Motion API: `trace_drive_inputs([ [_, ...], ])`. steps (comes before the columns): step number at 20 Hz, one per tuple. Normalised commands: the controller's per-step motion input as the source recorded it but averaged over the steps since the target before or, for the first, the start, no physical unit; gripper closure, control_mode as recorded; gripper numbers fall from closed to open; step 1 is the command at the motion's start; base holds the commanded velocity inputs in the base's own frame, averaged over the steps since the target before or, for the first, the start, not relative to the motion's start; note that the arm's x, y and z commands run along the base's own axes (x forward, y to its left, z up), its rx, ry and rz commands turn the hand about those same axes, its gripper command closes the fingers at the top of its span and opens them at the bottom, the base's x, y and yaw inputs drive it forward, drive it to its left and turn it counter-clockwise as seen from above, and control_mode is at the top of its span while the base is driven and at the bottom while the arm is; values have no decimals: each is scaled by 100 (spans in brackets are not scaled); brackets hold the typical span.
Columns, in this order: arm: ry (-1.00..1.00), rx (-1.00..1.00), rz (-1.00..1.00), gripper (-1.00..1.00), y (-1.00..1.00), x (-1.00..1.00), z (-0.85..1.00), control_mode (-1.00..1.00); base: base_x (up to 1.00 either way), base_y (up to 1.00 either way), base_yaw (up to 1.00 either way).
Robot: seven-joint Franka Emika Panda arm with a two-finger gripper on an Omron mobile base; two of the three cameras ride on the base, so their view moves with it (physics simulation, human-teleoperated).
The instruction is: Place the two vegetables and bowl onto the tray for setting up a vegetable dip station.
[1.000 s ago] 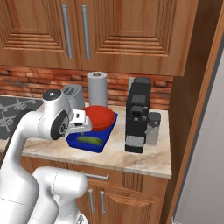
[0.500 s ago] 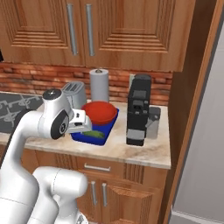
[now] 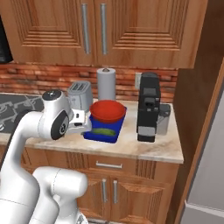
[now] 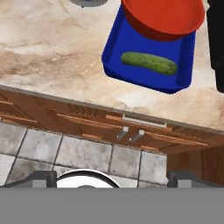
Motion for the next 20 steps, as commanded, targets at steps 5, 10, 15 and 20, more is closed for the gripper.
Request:
trace_drive_inputs([
  [5,0,0,0,-100,0,0,0,100,-1,65,-12],
  [10,0,0,0,-100,0,0,0,100,-5,68,-5],
  [15,0,0,0,-100,0,0,0,100,-9,70,0],
  [20,0,0,0,-100,0,0,0,100,-9,74,0],
])
